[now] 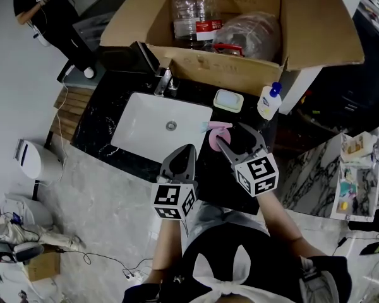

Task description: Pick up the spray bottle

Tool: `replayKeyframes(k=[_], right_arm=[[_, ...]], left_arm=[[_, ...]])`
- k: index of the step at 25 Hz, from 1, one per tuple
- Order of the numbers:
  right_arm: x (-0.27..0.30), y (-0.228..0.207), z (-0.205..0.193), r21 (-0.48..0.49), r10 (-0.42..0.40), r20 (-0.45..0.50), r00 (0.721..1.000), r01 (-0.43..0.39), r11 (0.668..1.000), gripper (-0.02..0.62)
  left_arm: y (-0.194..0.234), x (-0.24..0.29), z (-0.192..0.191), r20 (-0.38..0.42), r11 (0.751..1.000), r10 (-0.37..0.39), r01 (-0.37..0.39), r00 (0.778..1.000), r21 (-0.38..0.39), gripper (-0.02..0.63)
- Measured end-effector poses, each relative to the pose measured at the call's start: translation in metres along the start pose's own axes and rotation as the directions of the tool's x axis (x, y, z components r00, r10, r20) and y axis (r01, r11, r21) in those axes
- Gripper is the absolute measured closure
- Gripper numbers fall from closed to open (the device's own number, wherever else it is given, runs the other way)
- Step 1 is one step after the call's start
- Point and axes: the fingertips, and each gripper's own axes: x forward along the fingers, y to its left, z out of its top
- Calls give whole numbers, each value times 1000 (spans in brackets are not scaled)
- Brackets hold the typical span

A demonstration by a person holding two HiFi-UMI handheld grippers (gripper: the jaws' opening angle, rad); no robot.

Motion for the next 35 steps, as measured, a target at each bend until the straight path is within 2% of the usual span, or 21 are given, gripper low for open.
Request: replayKeyframes(k=[22,35], right_arm=[[33,-11,-16,1,42,-52,998,-42,999,325],[46,-9,-20,11,93,-67,993,-93,996,325]], left_arm=[[29,10,-8,-36,999,43,-43,998,-24,580],[33,15,-14,-57,999,39,-41,998,-34,580]])
